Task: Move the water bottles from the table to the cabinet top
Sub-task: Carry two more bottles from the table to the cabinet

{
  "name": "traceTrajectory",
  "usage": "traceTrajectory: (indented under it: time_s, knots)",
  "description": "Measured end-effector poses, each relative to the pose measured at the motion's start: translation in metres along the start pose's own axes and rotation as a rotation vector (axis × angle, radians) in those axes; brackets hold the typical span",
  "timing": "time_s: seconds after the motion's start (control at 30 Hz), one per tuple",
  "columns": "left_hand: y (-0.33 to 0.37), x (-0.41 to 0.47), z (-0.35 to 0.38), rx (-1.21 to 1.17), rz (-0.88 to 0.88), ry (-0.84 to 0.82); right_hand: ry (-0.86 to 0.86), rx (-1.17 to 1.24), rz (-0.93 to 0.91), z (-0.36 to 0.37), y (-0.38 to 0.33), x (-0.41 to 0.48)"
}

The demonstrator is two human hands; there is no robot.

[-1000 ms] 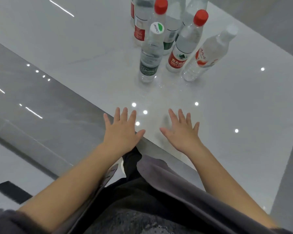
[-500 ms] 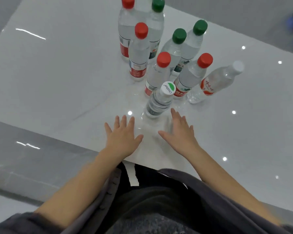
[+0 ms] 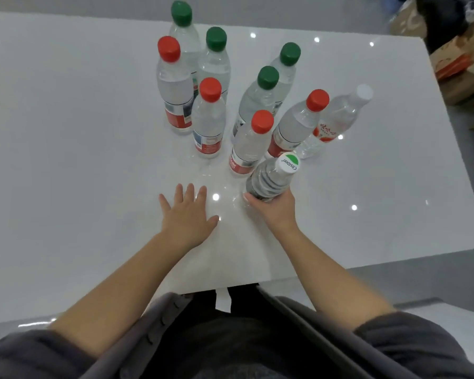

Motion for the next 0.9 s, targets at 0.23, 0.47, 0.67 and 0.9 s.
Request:
traceTrajectory:
  time_s: [0.23, 0.47, 0.67, 0.9]
  knots:
    - [0.028, 0.024, -0.024, -0.325, 0.114, 0.025, 0.154, -0.069, 0.132, -0.03, 0.018, -0.038]
    - [0.052, 0.05, -0.032, -0.782, 0.186, 0.041, 0.268, -0.081, 0.207, -0.046, 0.032, -0.061]
    - [0.071, 0.066, -0.046, -0.986, 0.255, 0.058, 0.294, -0.062, 0.209, -0.045, 0.035, -0.068]
    - [0.056, 0.049, -0.034, -0.998, 0.28, 0.034, 0.31, -0.024, 0.203, -0.05, 0.036, -0.076]
Point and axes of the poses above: each hand's wrist, its own x-axis towards the middle knuckle, its own z-axis out of the palm, y = z × x, the point moved 4 cm from there along x, towards the middle knuckle, and after that the axes turned 13 degrees about -z, right-handed, at the moved point
